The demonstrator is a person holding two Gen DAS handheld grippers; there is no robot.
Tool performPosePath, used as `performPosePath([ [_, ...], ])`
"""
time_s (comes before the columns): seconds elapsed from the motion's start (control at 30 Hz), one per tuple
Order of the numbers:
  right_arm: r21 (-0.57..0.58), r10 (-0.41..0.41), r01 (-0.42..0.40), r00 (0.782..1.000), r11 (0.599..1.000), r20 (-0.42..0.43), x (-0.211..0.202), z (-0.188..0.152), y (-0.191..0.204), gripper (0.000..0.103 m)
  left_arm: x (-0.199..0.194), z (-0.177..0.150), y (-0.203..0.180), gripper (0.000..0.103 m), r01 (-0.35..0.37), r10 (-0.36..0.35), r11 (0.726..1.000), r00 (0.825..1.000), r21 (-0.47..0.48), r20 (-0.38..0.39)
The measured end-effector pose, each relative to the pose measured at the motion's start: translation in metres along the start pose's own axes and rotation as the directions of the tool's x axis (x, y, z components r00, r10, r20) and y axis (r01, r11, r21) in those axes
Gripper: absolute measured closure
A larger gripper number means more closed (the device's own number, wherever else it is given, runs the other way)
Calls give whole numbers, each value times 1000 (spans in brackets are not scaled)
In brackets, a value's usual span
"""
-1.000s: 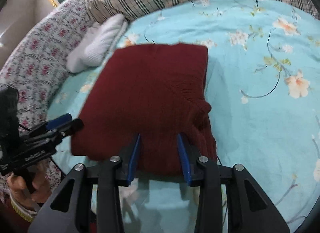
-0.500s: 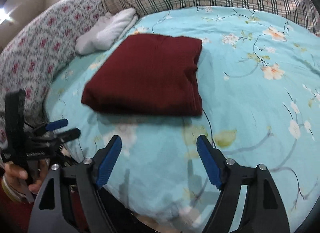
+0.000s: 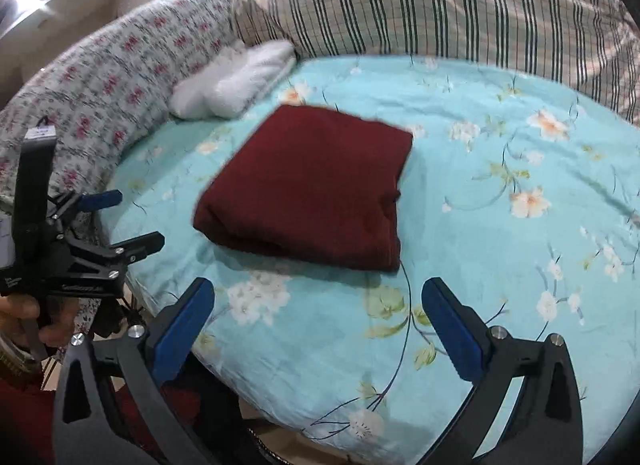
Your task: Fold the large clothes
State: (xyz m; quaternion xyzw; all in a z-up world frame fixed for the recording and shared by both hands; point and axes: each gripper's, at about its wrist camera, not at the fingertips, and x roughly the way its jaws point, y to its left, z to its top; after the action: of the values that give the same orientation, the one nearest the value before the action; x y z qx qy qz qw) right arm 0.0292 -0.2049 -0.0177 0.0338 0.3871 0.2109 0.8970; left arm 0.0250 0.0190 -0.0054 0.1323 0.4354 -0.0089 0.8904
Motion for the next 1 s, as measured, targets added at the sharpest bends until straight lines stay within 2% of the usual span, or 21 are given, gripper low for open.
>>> performPosePath([
  [0.1, -5, -15, 15, 1000, 1000, -23, 12, -6, 3, 0, 11, -2, 3, 0, -23, 22, 1000, 1000, -6, -14],
  [0.27, -1, -16, 16, 998, 1000, -58, 27, -9, 5, 0, 20, 0, 7, 0, -20, 19, 999, 999, -32, -26],
  [0.73, -35, -8, 6, 999, 999, -51, 39, 29, 6, 0, 22, 21, 11, 0, 9, -9, 998, 1000, -61, -6],
  [1.0, -38, 0, -2, 998, 999, -68, 46, 36, 7, 0, 19, 25, 9, 0, 22, -22, 998, 1000, -62, 0],
])
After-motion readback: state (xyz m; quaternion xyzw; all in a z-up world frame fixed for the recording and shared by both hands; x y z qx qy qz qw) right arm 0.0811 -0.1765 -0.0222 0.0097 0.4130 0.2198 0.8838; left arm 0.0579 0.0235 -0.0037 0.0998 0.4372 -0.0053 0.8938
